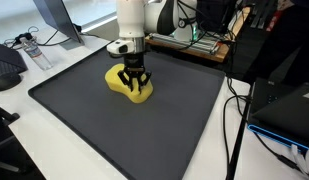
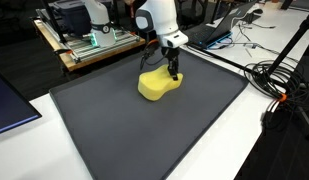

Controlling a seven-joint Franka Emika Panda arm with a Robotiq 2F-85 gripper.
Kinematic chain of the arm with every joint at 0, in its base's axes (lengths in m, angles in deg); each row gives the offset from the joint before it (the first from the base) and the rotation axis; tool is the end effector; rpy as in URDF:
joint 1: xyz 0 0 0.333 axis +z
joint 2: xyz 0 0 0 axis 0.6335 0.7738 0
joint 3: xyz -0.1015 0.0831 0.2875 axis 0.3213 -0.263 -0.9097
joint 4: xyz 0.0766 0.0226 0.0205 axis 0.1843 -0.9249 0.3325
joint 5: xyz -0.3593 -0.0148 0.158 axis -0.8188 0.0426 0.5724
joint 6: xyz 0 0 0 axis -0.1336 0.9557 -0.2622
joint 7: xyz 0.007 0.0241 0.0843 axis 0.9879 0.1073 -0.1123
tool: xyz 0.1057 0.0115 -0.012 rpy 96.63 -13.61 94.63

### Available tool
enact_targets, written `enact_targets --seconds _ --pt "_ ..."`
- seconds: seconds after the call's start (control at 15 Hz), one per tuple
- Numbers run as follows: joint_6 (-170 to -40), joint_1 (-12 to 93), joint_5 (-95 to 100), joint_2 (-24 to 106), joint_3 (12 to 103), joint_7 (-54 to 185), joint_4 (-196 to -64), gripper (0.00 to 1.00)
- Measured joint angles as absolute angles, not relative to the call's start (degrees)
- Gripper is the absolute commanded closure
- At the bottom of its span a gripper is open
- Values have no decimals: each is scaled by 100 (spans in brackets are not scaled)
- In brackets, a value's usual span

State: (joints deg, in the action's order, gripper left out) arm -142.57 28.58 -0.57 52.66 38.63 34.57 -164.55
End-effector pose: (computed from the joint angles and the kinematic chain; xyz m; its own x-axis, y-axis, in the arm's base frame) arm 0.5726 0.0463 0.1909 0.7883 0.5301 0.3124 0.5368 -0.8407 0.0720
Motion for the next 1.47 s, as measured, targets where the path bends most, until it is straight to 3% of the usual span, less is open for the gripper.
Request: enact_targets --seconds 1.47 --pt "-14234 2807 -35 5212 3828 3731 -16472 90"
